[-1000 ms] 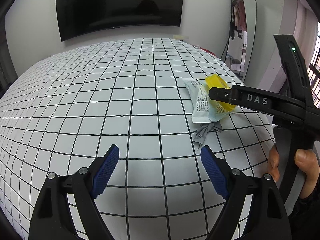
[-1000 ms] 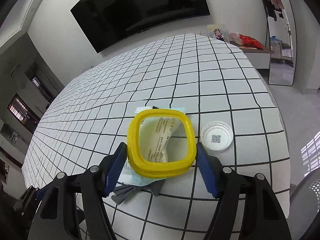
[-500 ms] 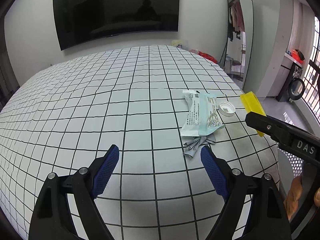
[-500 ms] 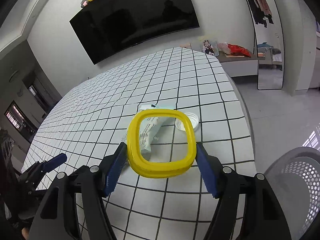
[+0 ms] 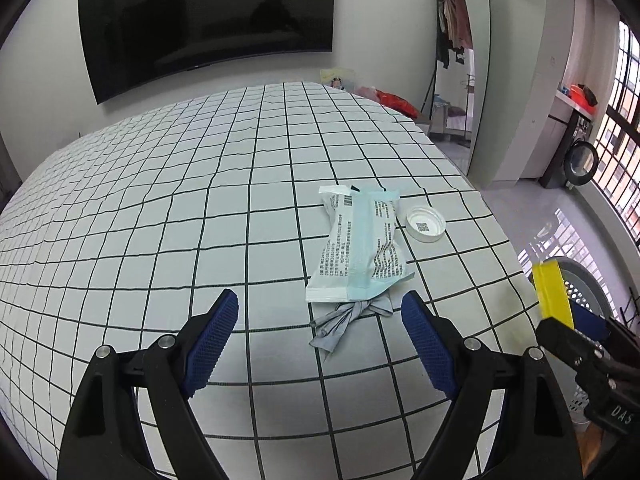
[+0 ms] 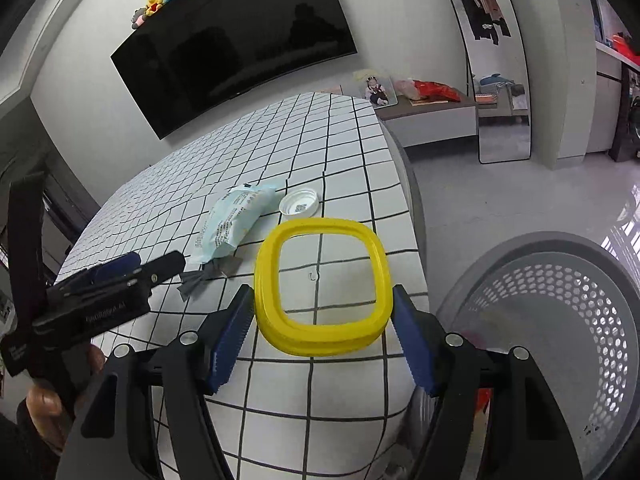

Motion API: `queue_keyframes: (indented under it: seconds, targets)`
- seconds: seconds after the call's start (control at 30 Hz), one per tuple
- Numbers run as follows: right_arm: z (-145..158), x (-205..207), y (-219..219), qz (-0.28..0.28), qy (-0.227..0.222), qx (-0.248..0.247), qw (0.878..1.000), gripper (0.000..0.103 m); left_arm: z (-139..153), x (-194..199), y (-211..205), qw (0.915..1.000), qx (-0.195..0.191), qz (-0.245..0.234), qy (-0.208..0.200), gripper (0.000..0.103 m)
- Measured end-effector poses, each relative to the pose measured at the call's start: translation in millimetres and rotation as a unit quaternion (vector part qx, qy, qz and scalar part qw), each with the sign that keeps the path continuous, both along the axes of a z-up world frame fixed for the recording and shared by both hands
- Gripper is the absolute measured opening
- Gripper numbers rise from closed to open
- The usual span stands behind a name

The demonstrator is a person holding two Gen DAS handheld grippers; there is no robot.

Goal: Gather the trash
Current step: 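Grasp the white-blue wipes packet with the left gripper while the right gripper holds the container, then carry the packet and container over the basket and open both grippers to drop them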

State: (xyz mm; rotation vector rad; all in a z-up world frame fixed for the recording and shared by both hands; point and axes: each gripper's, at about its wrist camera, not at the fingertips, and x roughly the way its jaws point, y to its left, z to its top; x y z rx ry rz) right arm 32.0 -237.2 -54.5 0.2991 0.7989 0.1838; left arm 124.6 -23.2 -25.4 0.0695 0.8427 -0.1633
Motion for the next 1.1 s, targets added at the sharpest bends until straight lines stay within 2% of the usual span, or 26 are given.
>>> queue_keyframes:
  seconds: [0.3, 0.53, 0.6, 0.67, 0.73, 0.87, 1.1]
  targets:
    - [-1.3, -5.7, -7.1, -0.002, -0.001, 0.009, 1.000, 0.067, -1.5, 37.4, -25.6, 0.9998, 0.010, -0.012, 0.011, 0.082]
    - [-0.9, -12.1, -13.6, -0.007, -0.002, 0.015, 1.000, 0.067, -24.9, 72.9, -38.0, 0.9988, 0.025, -0.007, 0.043, 0.082]
    - [-1.6, -15.0, -16.7, -0.009, -0.001, 0.016, 1.000, 0.067, -29.1, 77.4, -39.6, 0.9984, 0.022, -0.008, 0.051, 0.074]
    - [-2.9, -16.3, -19.7, -0.013, 0.001, 0.016, 1.000, 0.067, -30.9, 78.8, -42.0, 0.9981, 0.022, -0.014, 0.055, 0.059]
    - [-4.1, -18.3, -22.2, -0.017, 0.003, 0.017, 1.000, 0.067, -32.0, 78.6, -42.9, 0.9980, 0.020, -0.020, 0.056, 0.054]
    - [-4.0, -22.4, -26.6, -0.024, 0.003, 0.017, 1.000, 0.067, -26.0, 71.7, -43.7, 0.9987, 0.017, -0.025, 0.042, 0.049]
    - [2.0, -33.1, -32.4, -0.038, -0.004, 0.001, 0.999, 0.067, 5.1, 42.5, -48.5, 0.9993, 0.011, -0.035, -0.011, 0.049]
